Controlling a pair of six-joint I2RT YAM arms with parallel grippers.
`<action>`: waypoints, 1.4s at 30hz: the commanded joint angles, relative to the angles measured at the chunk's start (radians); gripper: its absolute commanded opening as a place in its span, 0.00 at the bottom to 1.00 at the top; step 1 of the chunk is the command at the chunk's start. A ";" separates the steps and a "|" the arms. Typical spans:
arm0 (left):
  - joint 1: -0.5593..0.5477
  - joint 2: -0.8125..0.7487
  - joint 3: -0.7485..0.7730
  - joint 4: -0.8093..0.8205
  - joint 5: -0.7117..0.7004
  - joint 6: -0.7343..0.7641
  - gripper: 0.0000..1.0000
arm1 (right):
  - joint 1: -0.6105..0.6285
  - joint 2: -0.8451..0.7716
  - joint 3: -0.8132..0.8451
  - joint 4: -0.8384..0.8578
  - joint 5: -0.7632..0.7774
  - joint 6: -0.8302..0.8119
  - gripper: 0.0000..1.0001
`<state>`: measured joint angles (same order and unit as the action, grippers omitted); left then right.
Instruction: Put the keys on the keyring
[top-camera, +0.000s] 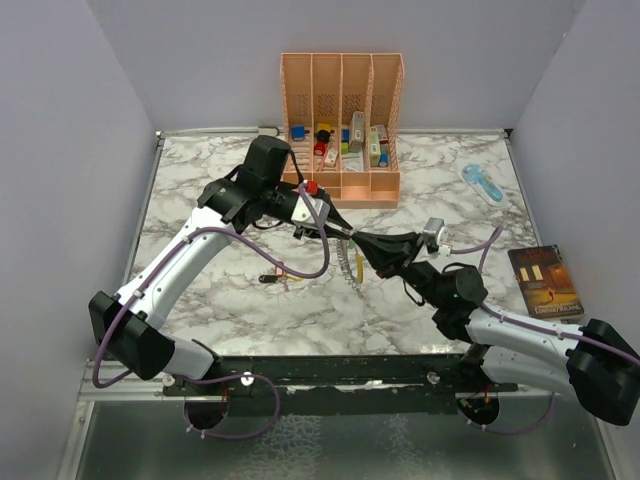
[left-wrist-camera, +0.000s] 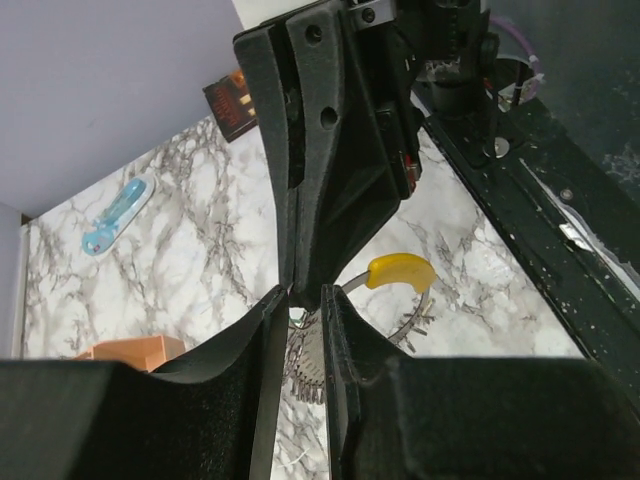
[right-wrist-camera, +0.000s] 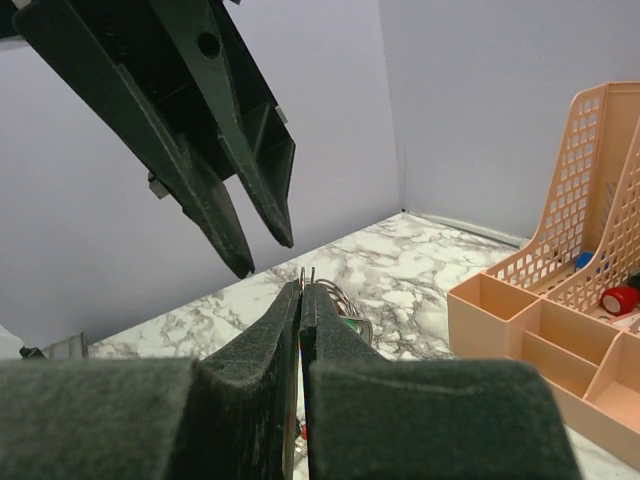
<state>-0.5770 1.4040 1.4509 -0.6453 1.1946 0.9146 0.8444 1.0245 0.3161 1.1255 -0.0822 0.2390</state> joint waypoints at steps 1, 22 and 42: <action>0.003 -0.010 0.023 -0.090 0.073 0.087 0.22 | 0.007 -0.012 0.017 0.002 -0.020 -0.017 0.02; 0.017 -0.003 -0.005 -0.081 -0.021 0.159 0.25 | 0.007 -0.092 0.041 -0.124 -0.075 -0.040 0.02; 0.014 0.018 -0.006 -0.127 0.019 0.157 0.27 | 0.007 -0.061 0.064 -0.119 -0.105 -0.046 0.02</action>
<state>-0.5629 1.4158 1.4452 -0.7902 1.1694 1.0832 0.8452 0.9661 0.3416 0.9905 -0.1627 0.2047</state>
